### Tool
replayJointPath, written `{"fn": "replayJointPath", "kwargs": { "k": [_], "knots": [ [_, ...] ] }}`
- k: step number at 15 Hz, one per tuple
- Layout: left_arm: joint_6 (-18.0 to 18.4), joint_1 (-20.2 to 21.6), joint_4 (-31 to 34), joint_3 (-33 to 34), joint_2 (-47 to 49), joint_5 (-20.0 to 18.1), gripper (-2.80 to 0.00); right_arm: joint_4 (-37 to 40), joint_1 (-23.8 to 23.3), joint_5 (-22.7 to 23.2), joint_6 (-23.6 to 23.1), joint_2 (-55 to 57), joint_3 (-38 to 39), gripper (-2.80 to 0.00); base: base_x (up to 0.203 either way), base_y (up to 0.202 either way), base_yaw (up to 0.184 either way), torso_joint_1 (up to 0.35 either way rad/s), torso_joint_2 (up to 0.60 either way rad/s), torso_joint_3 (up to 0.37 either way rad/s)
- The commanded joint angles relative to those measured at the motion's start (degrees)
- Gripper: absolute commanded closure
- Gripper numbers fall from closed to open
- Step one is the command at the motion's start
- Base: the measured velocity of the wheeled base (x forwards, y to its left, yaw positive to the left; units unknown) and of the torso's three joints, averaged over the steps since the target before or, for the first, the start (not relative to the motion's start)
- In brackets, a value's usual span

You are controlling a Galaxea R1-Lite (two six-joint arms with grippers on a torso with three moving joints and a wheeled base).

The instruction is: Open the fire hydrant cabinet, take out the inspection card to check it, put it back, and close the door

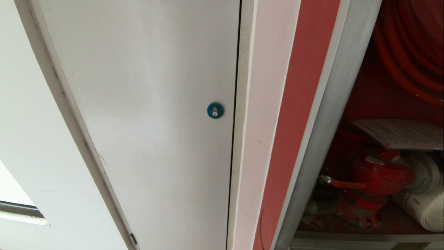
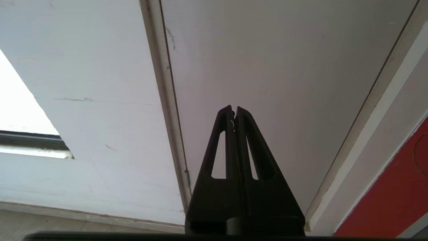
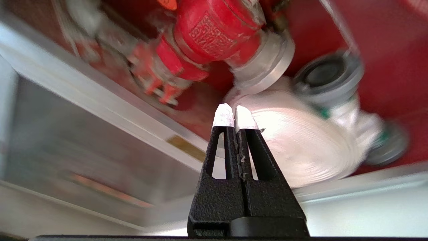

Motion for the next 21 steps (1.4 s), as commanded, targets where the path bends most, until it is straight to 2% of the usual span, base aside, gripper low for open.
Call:
{"fn": "replayJointPath", "kwargs": {
  "k": [1, 3, 4, 5, 7, 10, 12, 16, 17, 19, 21],
  "knots": [
    [0.0, 0.0, 0.0, 0.4, 0.1, 0.0, 0.0, 0.3, 0.0, -2.1, -7.3, 0.6, -0.2, 0.0, 0.0, 0.0, 0.0, 0.0, 0.0, 0.0],
    [0.0, 0.0, 0.0, 0.4, 0.1, 0.0, 0.0, 1.5, 0.0, -6.4, -17.5, 1.2, -1.1, 0.0, 0.0, 0.0, 0.0, 0.0, 0.0, 0.0],
    [0.0, 0.0, 0.0, 0.4, 0.1, 0.0, 0.0, 2.2, 0.0, -8.8, -20.5, 2.7, -2.0, 0.0, 0.0, 0.0, 0.0, 0.0, 0.0, 0.0],
    [0.0, 0.0, 0.0, 0.4, 0.1, 0.0, 0.0, 2.4, 0.0, -12.6, -23.3, 4.3, -2.7, 0.0, 0.0, 0.0, 0.0, 0.0, 0.0, 0.0],
    [0.0, 0.0, 0.0, 0.4, 0.1, 0.0, 0.0, 2.3, 0.0, -24.0, -31.0, 6.9, -4.3, 0.0, 0.0, 0.0, 0.0, 0.0, 0.0, 0.0],
    [0.0, 0.0, 0.0, 0.4, 0.1, 0.0, 0.0, 2.0, -0.1, -29.3, -43.5, 9.9, -9.1, 0.0, 0.0, 0.0, 0.0, 0.0, 0.0, 0.0],
    [0.0, 0.0, 0.0, 0.4, 0.1, 0.0, 0.0, -1.3, -0.1, -29.8, -47.3, 13.1, -9.6, 0.0, 0.0, 0.0, 0.0, 0.0, 0.0, 0.0],
    [0.0, 0.0, 0.0, 0.4, 0.1, 0.0, 0.0, -13.1, -0.1, -28.9, -48.0, 22.6, -7.7, 0.0, 0.0, 0.0, 0.0, 0.0, 0.0, 0.0],
    [0.0, 0.0, 0.0, 0.4, 0.1, 0.0, 0.0, -14.9, -0.2, -27.1, -47.9, 24.6, -7.5, 0.0, 0.0, 0.0, 0.0, 0.0, 0.0, 0.0],
    [0.0, 0.0, 0.0, 0.4, 0.1, 0.0, 0.0, -15.4, -1.6, -25.0, -48.3, 27.1, -7.5, 0.0, 0.0, 0.0, 0.0, 0.0, 0.0, 0.0],
    [0.0, 0.0, 0.0, 0.4, 0.1, 0.0, 0.0, -15.5, -4.2, -23.5, -51.0, 28.4, -7.9, 0.0, 0.0, 0.0, 0.0, 0.0, 0.0, 0.0]
  ]
}}
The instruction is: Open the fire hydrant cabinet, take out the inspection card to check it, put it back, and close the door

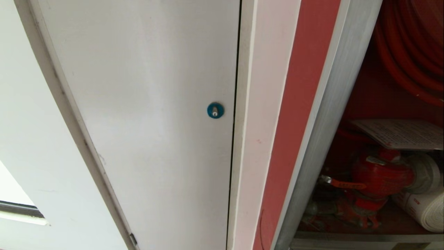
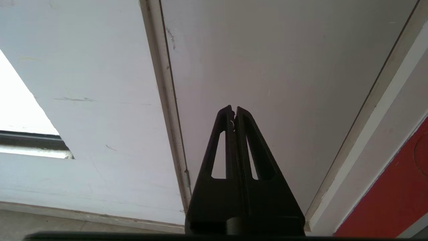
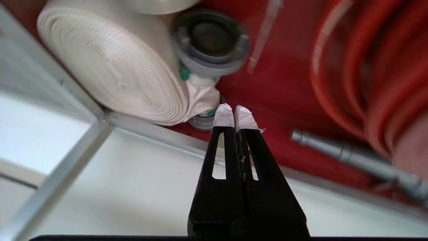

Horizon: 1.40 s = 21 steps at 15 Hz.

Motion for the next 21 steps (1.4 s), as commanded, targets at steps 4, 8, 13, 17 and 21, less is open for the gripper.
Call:
{"fn": "replayJointPath", "kwargs": {
  "k": [4, 8, 13, 17, 21],
  "knots": [
    [0.0, 0.0, 0.0, 0.4, 0.1, 0.0, 0.0, -0.4, -14.7, 15.3, -3.9, 4.8, -1.4, 0.0, 0.0, 0.0, 0.0, 0.0, 0.0, 0.0],
    [0.0, 0.0, 0.0, 0.4, 0.1, 0.0, 0.0, -0.5, -29.7, 32.3, -6.0, 4.9, -1.9, 0.0, 0.0, 0.0, 0.0, 0.0, 0.0, 0.0],
    [0.0, 0.0, 0.0, 0.4, 0.1, 0.0, 0.0, -1.3, -37.9, 45.6, -11.7, 4.5, -2.3, 0.0, 0.0, 0.0, 0.0, 0.0, 0.0, 0.0],
    [0.0, 0.0, 0.0, 0.4, 0.1, 0.0, 0.0, -1.0, -37.9, 47.8, -11.8, 2.7, -2.1, -2.8, 0.0, 0.0, 0.0, 0.0, 0.0, 0.0],
    [0.0, 0.0, 0.0, 0.4, 0.1, 0.0, 0.0, -7.3, -37.9, 47.7, -11.8, 6.4, -1.3, -2.8, 0.0, 0.0, 0.0, 0.0, 0.0, 0.0]
  ]
}}
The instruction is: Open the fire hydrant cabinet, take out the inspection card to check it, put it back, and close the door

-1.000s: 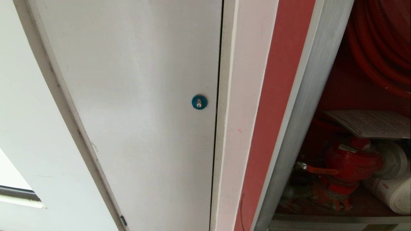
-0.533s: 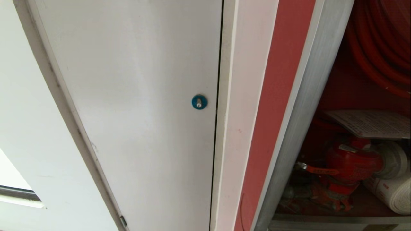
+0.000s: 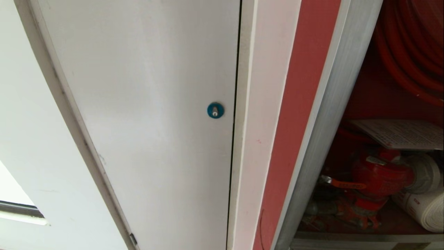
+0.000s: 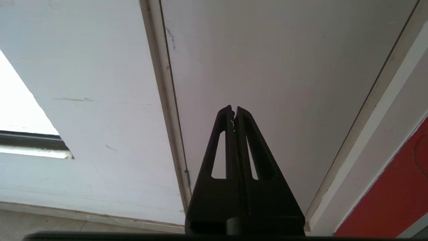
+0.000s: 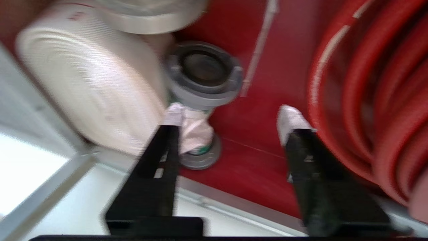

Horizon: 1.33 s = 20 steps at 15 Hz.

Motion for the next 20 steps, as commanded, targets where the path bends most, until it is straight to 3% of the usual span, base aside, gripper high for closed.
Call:
{"fn": "replayJointPath", "kwargs": {
  "k": [1, 7, 12, 20],
  "knots": [
    [0.0, 0.0, 0.0, 0.4, 0.1, 0.0, 0.0, -4.0, 0.0, 0.1, -0.6, 2.7, 1.0, -2.8, 0.0, 0.0, 0.0, 0.0, 0.0, 0.0],
    [0.0, 0.0, 0.0, 0.4, 0.1, 0.0, 0.0, -7.7, 0.4, 0.6, 0.3, 8.1, 1.2, -2.8, 0.0, 0.0, 0.0, 0.0, 0.0, 0.0],
    [0.0, 0.0, 0.0, 0.4, 0.1, 0.0, 0.0, -11.6, 5.5, 0.5, 3.2, 12.1, 1.2, -2.8, 0.0, 0.0, 0.0, 0.0, 0.0, 0.0],
    [0.0, 0.0, 0.0, 0.4, 0.1, 0.0, 0.0, -18.6, 7.3, 0.0, 4.6, 17.8, 0.7, -2.8, 0.0, 0.0, 0.0, 0.0, 0.0, 0.0]
  ]
}}
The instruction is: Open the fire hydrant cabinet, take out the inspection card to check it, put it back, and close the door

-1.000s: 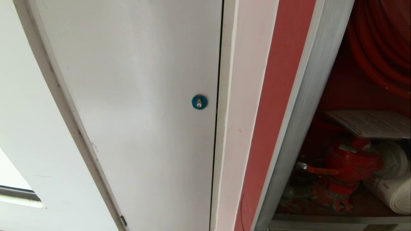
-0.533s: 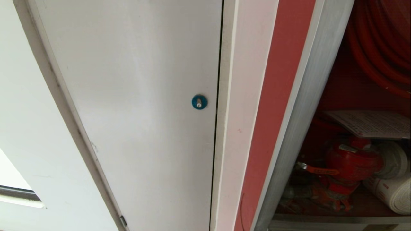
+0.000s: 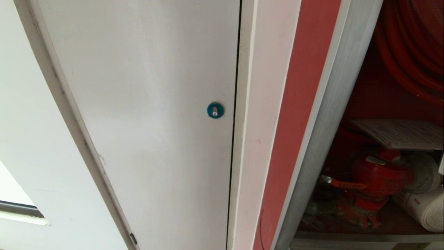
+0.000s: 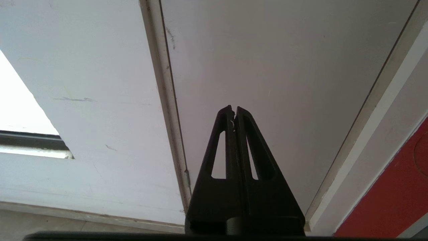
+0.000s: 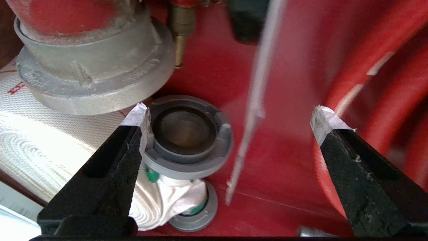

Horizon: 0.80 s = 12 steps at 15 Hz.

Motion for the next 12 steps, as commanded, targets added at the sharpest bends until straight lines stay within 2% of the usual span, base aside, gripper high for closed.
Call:
{"fn": "replayJointPath", "kwargs": {
  "k": [1, 2, 12],
  "knots": [
    [0.0, 0.0, 0.0, 0.4, 0.1, 0.0, 0.0, -0.2, 0.1, 0.1, -0.6, 1.1, -0.1, -2.8, 0.0, 0.0, 0.0, 0.0, 0.0, 0.0],
    [0.0, 0.0, 0.0, 0.4, 0.1, 0.0, 0.0, -0.2, 0.1, 0.1, -0.6, 1.1, -0.1, 0.0, 0.0, 0.0, 0.0, 0.0, 0.0, 0.0],
    [0.0, 0.0, 0.0, 0.4, 0.1, 0.0, 0.0, -0.2, 0.6, -1.8, -0.9, -0.4, 0.6, 0.0, 0.0, 0.0, 0.0, 0.0, 0.0, 0.0]
  ]
}}
